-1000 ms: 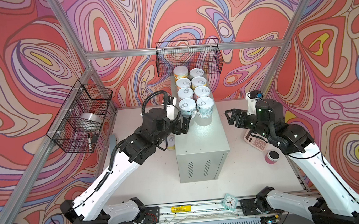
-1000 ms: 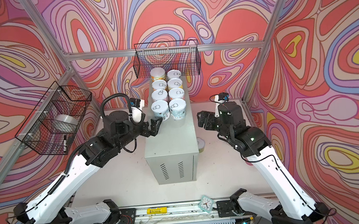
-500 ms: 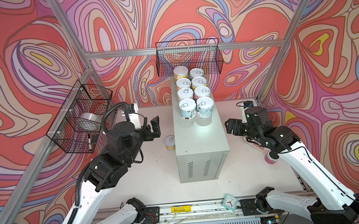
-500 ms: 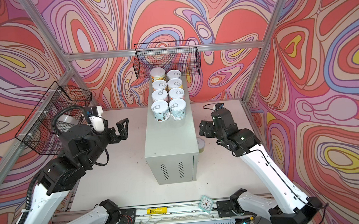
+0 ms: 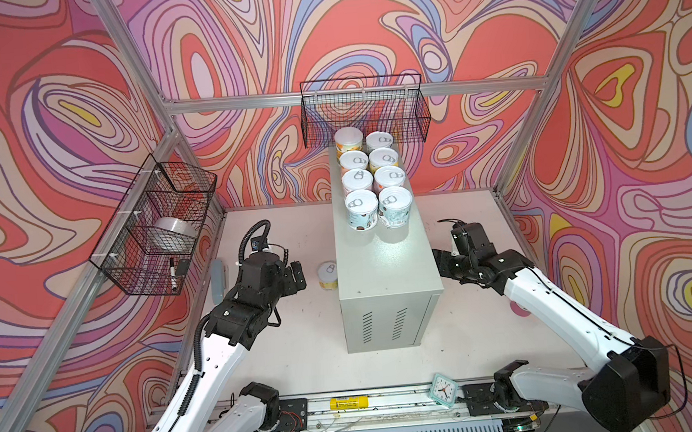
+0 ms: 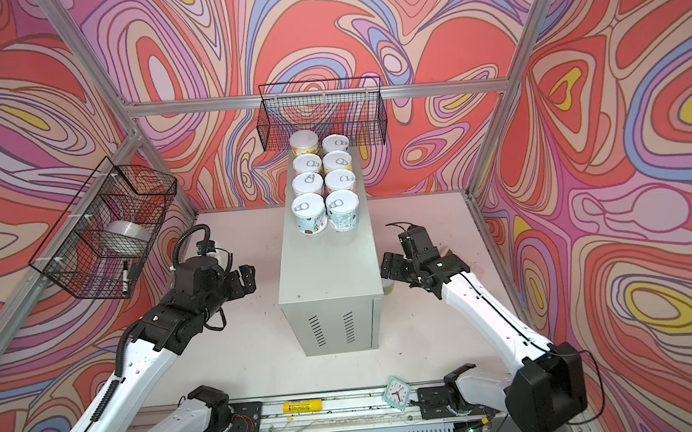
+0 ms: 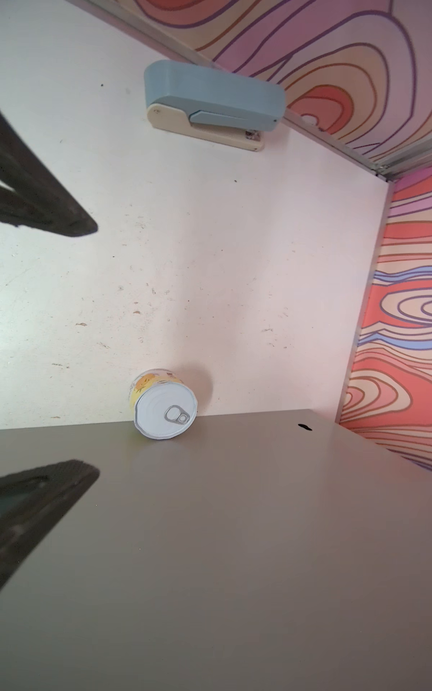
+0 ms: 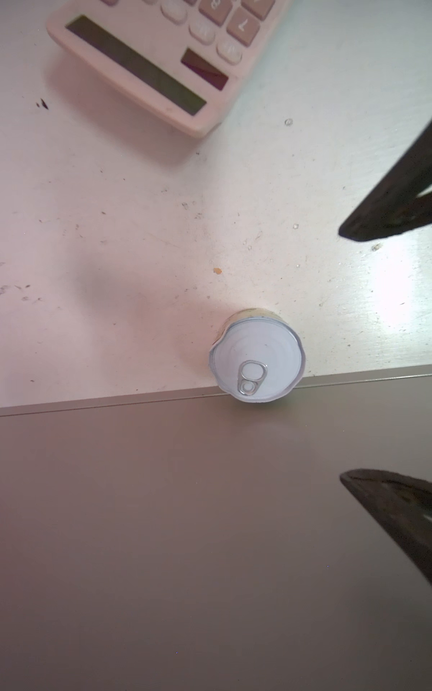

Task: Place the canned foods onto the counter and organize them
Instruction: 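Withdraw the left gripper beside the cabinet while the right gripper lowers toward a small can, then close the right gripper on the small white-lidded can beside the cabinet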

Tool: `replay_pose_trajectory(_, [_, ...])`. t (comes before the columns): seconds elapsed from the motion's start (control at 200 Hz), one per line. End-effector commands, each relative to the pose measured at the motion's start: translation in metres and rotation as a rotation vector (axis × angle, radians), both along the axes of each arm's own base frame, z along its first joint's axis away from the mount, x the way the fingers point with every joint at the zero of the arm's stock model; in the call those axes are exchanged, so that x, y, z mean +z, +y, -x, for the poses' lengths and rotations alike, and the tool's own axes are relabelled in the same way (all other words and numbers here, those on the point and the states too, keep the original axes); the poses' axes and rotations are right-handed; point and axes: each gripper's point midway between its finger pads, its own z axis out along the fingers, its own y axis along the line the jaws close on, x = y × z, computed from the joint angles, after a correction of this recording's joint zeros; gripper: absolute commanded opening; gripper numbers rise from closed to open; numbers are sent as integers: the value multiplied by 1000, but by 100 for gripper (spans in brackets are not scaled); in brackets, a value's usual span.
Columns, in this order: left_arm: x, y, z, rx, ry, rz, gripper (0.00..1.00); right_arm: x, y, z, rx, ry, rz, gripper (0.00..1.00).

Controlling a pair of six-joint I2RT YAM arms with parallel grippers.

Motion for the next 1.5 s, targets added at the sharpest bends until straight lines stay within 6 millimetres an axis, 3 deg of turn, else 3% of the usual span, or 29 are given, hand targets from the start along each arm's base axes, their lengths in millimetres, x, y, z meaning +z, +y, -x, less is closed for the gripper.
replay_pose_trajectory(0.0, [-4,-20,-10,-63,4,102,93,-5,4,-9,-7,-11,-27,98])
replay_pose_trajectory(0.16, [-23,-35,-20,-100,56,139,91,-25,11,-13,28,1,-35,98])
replay_pose_trajectory(0.646, [-41,-58,-35,-186,34,206,91,-63,32,-27,74,45,-100,98])
replay_pose_trajectory(0.926, [-41,-58,-39,-182,38,193,90,-83,36,-31,87,76,-96,98])
replay_pose_trajectory(1.147, [-53,-62,-40,-185,75,209,88,-105,38,-34,99,121,-75,98])
replay_pose_trajectory(1.492, [-51,-63,-44,-184,57,217,88,-135,0,-38,-56,182,116,98])
